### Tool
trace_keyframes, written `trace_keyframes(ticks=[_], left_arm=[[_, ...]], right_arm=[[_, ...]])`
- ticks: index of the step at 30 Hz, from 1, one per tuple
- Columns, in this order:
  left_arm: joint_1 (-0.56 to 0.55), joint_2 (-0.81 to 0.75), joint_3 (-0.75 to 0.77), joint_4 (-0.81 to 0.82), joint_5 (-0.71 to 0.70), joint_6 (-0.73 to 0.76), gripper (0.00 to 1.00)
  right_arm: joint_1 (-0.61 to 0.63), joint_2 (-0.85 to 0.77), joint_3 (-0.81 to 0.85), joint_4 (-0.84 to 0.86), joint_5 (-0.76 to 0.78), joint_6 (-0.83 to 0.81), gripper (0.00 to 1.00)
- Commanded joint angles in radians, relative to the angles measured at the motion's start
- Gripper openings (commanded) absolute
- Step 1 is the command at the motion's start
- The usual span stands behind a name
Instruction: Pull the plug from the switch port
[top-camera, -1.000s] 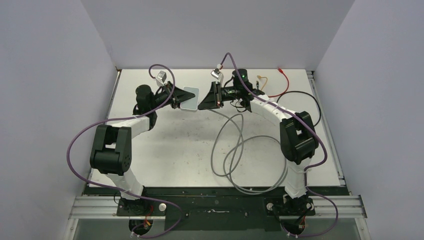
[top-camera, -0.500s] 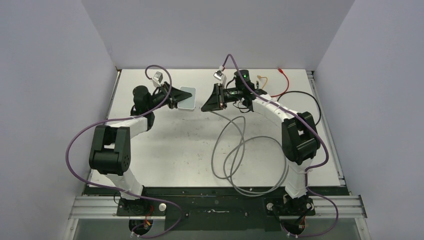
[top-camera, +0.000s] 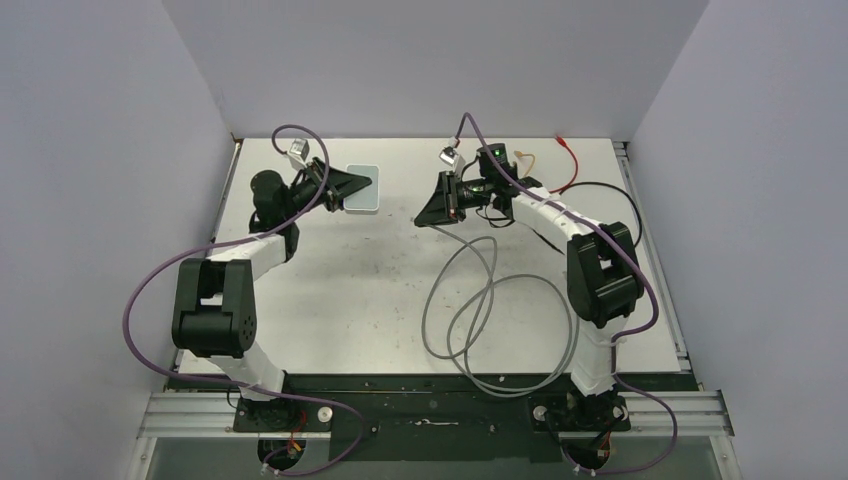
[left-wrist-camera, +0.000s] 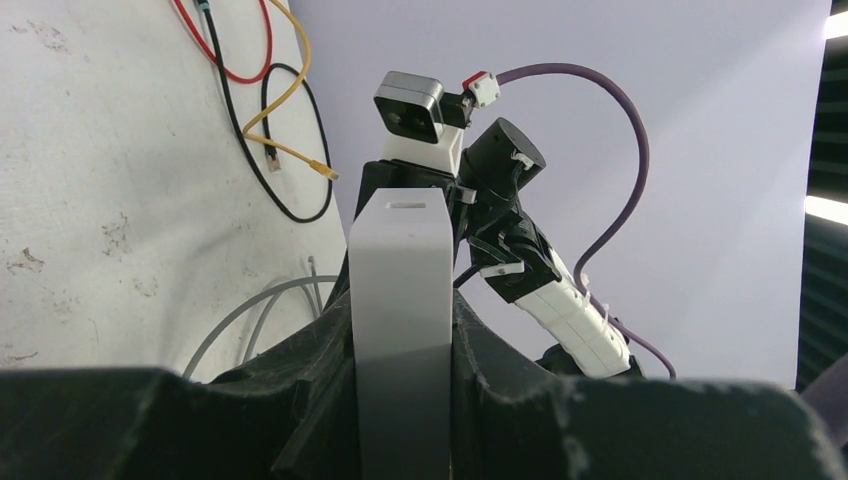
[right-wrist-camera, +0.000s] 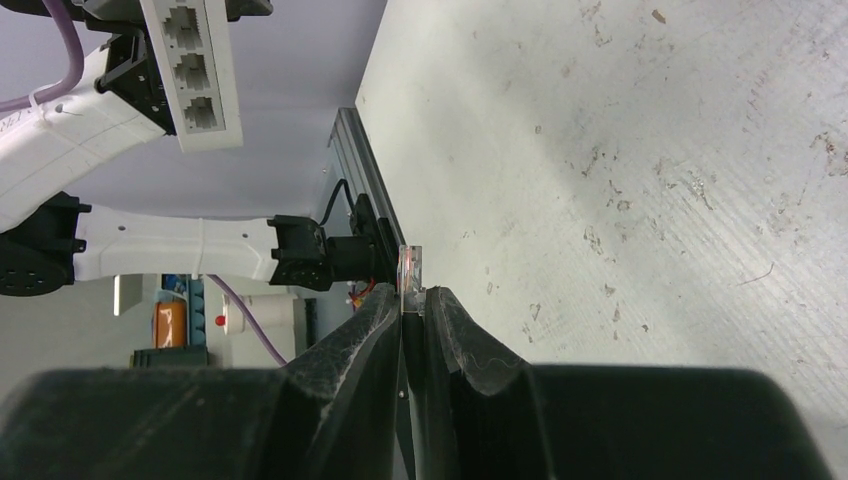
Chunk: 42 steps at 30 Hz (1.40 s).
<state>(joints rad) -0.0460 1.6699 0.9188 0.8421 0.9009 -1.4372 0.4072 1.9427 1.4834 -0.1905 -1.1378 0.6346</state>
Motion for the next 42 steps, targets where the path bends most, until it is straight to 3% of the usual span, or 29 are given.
trace_keyframes(ticks=[1,7,18,32,39,40,41,42], left_arm=[[-0.001,-0.029,-0.015,0.062,0.0,-0.003,0.0],[-0.013,-0.024,-0.054,-0.066,0.01,0.095,0.0],[-0.094,0.06,-0.009,-0.711,-0.061,0.575,0.0],[-0.121,0.163,-0.029,-0.876,-0.153,0.728,0.03],[-0.12,0.161,-0.046,-0.903,-0.178,0.744,0.2],[-0.12,0.158,-0.045,-0.906,-0.181,0.746,0.48],[-0.121,0.155,-0.043,-0.911,-0.187,0.749,0.96],[-0.121,0.154,-0.041,-0.916,-0.191,0.75,0.97]], right_arm=[[0.007,-0.054,0.035,0.01,0.006,-0.024,0.05],[0.005,-0.056,0.075,0.01,0.015,-0.017,0.05],[-0.004,-0.049,0.095,0.017,0.015,-0.004,0.05],[-0.019,-0.041,0.097,0.01,0.021,0.0,0.05],[-0.027,-0.039,0.086,0.004,0.03,0.003,0.05],[-0.028,-0.04,0.085,0.004,0.031,0.004,0.05],[-0.028,-0.04,0.084,0.004,0.03,0.003,0.05],[-0.028,-0.041,0.083,0.003,0.031,0.003,0.05]])
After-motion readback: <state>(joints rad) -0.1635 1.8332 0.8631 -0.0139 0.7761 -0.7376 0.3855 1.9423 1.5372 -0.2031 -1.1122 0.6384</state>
